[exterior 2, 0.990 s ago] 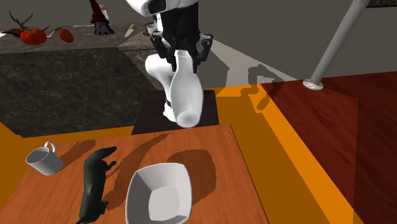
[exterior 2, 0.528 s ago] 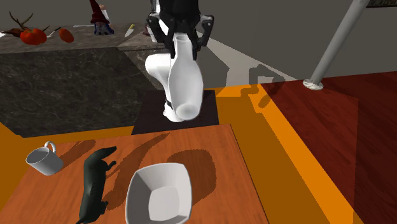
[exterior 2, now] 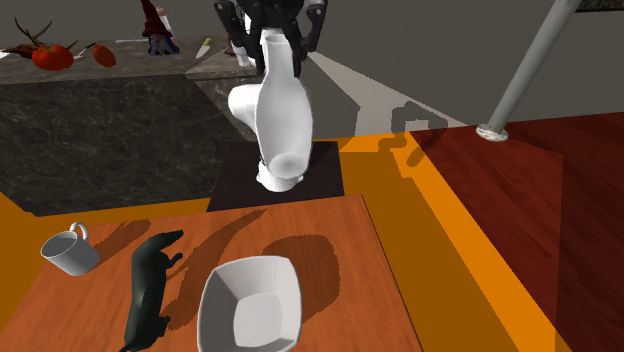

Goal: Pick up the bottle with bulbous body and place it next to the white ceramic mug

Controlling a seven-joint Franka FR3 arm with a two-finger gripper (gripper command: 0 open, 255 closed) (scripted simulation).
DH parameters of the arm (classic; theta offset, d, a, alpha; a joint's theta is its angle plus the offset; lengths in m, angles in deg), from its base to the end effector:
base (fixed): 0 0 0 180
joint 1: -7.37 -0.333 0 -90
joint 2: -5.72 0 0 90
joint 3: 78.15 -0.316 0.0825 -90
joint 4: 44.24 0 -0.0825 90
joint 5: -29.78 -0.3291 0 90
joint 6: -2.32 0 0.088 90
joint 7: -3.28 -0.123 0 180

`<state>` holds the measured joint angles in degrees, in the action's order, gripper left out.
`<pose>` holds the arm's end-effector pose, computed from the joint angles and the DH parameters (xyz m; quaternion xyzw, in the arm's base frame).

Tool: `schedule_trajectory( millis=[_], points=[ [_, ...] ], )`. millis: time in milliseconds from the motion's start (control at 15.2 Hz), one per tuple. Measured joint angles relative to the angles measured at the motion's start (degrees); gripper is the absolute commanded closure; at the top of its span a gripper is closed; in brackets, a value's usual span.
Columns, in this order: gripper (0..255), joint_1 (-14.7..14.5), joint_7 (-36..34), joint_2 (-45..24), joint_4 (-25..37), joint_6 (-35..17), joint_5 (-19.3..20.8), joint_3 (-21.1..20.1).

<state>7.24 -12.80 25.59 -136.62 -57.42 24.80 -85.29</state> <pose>0.3130 0.0662 0.6953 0.9913 -0.0648 -0.1142 0.0040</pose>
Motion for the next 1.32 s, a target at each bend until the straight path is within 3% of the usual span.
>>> schedule_trajectory(
  millis=[924,1320],
  points=[
    [255,5.6,20.6,-0.5,-8.9,-9.2,9.3,13.2],
    [255,8.1,28.8,-4.7,-7.6,-12.8,12.1,18.7]
  ],
)
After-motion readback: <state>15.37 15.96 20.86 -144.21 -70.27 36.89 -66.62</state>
